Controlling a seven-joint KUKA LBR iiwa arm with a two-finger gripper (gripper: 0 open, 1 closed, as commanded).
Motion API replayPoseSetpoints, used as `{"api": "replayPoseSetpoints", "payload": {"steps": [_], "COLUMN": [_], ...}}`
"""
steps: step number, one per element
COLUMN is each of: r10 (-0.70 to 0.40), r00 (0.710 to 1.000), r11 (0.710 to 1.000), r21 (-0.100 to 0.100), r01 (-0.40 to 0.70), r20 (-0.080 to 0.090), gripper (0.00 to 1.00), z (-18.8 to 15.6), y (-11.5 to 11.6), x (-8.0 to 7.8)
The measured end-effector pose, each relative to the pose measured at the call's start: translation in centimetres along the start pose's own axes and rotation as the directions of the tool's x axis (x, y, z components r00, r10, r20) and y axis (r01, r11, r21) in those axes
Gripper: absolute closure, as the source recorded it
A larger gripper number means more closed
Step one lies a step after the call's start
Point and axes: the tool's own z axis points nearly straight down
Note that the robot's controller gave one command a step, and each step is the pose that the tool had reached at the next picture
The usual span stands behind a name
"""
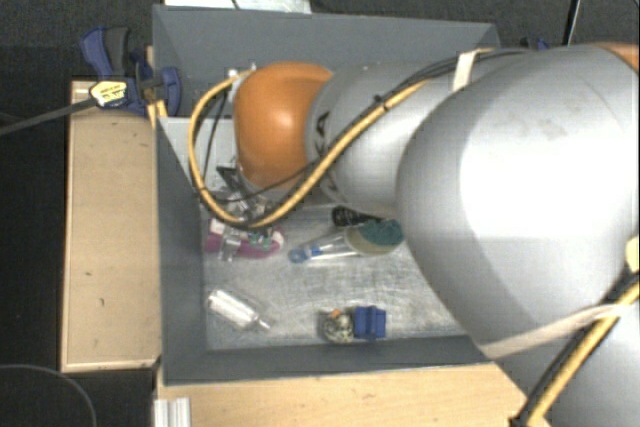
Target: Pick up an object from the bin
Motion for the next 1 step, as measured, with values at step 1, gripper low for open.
{"api": "replayPoseSetpoints", "payload": {"steps": [1], "r10": [0.005], "r00": [1.000], "r11": [1.000], "r21": [0.000], "r01": [-0.005], "r20": [0.000], "gripper": [1.00], "z": [-11.33], "y": [0.74], "x": [0.45]}}
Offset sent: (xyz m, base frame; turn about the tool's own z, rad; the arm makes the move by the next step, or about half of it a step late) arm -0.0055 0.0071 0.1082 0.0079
